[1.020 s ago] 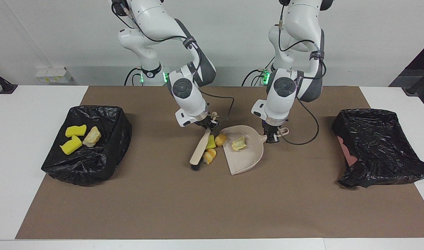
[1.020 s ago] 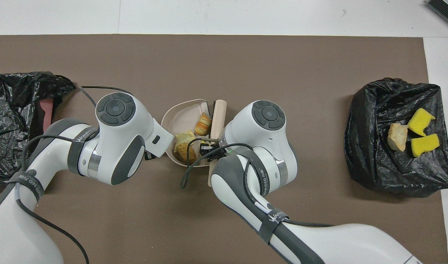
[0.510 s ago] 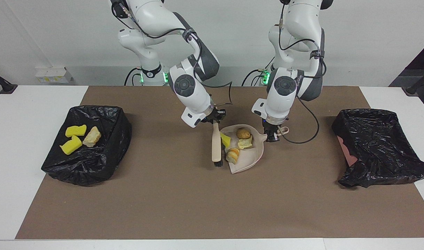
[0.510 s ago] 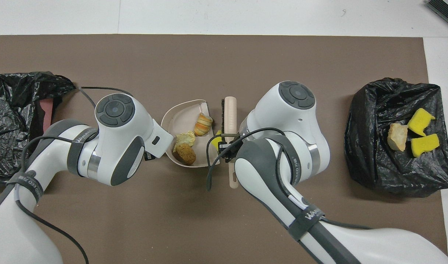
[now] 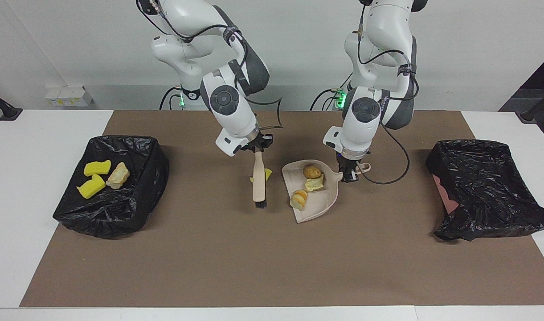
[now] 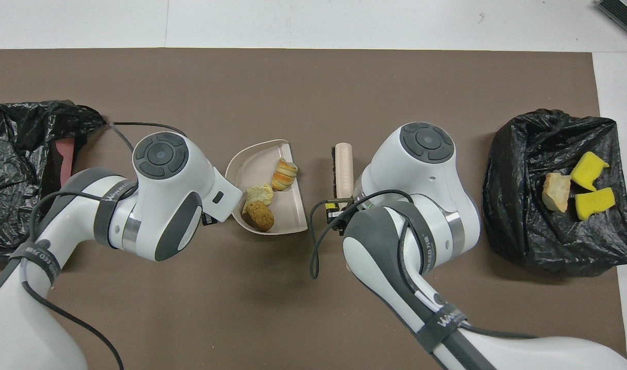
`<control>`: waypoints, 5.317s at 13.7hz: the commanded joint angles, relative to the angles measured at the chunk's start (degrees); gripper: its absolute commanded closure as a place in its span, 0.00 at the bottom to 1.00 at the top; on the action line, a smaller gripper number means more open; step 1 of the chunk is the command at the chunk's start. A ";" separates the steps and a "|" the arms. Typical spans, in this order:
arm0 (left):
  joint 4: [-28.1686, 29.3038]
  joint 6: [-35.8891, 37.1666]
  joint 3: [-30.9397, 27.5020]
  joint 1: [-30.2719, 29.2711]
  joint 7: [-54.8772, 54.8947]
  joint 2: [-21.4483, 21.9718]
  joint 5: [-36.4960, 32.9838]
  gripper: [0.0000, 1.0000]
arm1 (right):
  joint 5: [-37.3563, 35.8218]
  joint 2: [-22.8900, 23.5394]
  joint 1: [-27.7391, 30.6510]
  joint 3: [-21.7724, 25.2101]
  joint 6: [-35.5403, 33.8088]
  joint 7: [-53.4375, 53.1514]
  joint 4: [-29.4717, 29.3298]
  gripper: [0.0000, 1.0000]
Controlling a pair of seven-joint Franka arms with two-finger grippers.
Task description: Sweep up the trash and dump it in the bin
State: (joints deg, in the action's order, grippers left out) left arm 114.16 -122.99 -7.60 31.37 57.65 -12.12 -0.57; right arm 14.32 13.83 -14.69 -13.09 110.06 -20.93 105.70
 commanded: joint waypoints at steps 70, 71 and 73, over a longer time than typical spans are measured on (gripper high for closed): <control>-19.50 1.09 -2.33 -46.74 41.75 2.63 -14.27 1.00 | -16.95 -11.28 5.88 0.08 -18.99 12.20 -11.47 0.00; -19.50 0.91 -2.42 -47.10 41.93 2.54 -16.20 1.00 | -17.13 -11.28 7.99 0.60 -20.05 13.88 -13.05 0.00; -19.41 0.30 -2.33 -47.10 41.84 1.93 -22.43 1.00 | -17.83 -11.28 11.60 1.84 -20.06 17.04 -15.78 0.00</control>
State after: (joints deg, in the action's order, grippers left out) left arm 96.26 -121.92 -10.59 -14.87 98.33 -9.27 -18.91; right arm -2.12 2.14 -5.85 -11.32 91.41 -6.87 92.81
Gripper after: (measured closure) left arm 0.683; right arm 0.000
